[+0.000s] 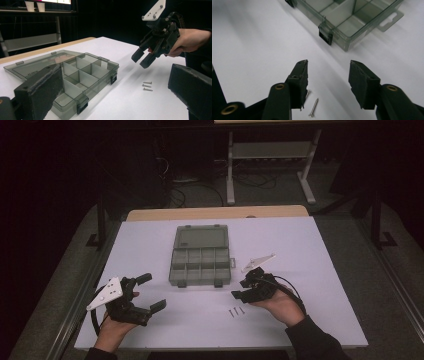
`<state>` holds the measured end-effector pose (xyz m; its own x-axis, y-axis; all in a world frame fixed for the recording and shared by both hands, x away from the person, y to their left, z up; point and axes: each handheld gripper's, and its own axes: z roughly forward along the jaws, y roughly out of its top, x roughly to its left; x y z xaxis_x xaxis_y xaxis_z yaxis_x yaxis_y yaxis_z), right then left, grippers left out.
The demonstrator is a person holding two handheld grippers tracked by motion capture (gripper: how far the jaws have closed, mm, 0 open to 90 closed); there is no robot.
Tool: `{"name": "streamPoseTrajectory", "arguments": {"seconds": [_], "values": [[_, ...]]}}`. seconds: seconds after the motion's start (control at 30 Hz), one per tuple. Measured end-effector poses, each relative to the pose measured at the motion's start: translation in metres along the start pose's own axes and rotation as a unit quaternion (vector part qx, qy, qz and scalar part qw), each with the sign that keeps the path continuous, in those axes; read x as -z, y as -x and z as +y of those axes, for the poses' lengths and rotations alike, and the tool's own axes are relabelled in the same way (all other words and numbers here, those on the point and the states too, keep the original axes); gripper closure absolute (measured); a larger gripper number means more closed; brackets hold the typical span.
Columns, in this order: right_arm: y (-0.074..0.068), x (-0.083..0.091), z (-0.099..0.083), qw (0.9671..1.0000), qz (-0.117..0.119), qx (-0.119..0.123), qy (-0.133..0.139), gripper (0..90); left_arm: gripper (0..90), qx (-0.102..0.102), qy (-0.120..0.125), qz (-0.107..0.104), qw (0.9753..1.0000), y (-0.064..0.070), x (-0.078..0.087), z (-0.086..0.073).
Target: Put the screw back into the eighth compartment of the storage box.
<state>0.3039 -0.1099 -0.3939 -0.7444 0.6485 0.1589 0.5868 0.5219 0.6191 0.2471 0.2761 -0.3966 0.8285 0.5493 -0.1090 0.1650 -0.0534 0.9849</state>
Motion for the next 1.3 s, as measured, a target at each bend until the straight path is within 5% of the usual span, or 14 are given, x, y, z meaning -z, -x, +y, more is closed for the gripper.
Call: {"name": "streamPoseTrajectory", "arguments": {"seconds": [0.73, 1.3], "values": [[-0.004, -0.019, -0.007, 0.9944, 0.011, 0.006, -0.105, 69.9, 0.0, 0.000, -0.001, 0.001, 1.0000, 0.000, 0.000, 0.000], [-0.008, -0.029, -0.010, 0.9895, 0.015, 0.015, -0.143, 75.7, 0.0, 0.001, -0.003, 0.001, 1.0000, 0.000, 0.000, 0.000]]}}
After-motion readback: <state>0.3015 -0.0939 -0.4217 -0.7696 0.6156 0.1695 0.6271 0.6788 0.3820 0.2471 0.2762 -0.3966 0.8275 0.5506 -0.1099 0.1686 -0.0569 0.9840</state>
